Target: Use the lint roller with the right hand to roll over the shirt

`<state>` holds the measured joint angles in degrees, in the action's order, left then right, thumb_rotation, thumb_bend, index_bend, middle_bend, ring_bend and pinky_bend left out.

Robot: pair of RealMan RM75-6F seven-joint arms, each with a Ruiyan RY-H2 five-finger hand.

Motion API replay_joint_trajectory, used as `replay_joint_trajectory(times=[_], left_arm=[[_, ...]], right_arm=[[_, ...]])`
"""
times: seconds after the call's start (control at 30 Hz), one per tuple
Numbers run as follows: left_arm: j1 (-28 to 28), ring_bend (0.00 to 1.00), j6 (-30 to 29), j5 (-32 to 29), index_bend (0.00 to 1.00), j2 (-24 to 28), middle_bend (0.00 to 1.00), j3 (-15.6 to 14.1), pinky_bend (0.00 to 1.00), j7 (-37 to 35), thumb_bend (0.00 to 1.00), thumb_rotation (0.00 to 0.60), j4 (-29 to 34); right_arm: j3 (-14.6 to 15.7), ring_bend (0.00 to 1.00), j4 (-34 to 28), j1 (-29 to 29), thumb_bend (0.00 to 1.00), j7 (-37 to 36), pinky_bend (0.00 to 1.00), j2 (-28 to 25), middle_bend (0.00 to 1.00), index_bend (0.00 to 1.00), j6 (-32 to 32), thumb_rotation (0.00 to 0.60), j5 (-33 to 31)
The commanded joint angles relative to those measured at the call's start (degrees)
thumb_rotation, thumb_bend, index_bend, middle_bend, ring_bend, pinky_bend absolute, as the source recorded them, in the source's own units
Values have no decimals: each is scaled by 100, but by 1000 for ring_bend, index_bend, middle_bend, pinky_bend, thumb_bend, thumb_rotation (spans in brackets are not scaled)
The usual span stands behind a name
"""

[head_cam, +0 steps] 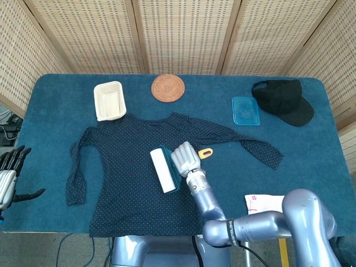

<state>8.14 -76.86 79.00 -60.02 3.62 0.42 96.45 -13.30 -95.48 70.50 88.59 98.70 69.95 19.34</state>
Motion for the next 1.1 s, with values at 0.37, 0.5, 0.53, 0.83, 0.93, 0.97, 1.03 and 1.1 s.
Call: replay_joint_trajectory(times=[0.37,0.5,0.53,0.83,0.93,0.97,1.03,1.1], left_arm=[[85,0,200,-233,0,-45,0,36,0,1,0,600,-126],[81,0,187,-233,0,-48,0,32,0,-8,0,600,-135],[81,0,185,-226,0,-49,0,26,0,-6,0,600,-135],[99,0,176,-180,0,-81,0,-5,0,98,0,600,-100],[105,0,182,-178,0,-95,0,-14,0,136,0,600,-88],[109,0,183,-179,0,-98,0,-14,0,147,0,600,-84],[111,0,177,-181,0,-101,0,-14,0,168,0,600,-75],[107,0,164,-179,0,-104,0,-16,0,182,0,600,-69]], right_arm=[[325,1000,900,834,742,989,1000,890,1000,732,-17,600,-869],[626,1000,914,738,733,963,1000,643,1000,731,100,600,-612],[714,1000,887,694,732,939,1000,524,1000,731,136,600,-525],[1236,1000,809,323,721,712,1000,-239,1000,728,199,600,-188],[1297,1000,813,223,721,604,1000,-369,1000,728,161,600,-165],[1304,1000,813,196,720,564,1000,-395,1000,728,144,600,-153],[1317,1000,813,168,720,515,1000,-409,1000,727,115,600,-101],[1331,1000,808,179,716,529,1000,-372,1000,727,97,600,-33]])
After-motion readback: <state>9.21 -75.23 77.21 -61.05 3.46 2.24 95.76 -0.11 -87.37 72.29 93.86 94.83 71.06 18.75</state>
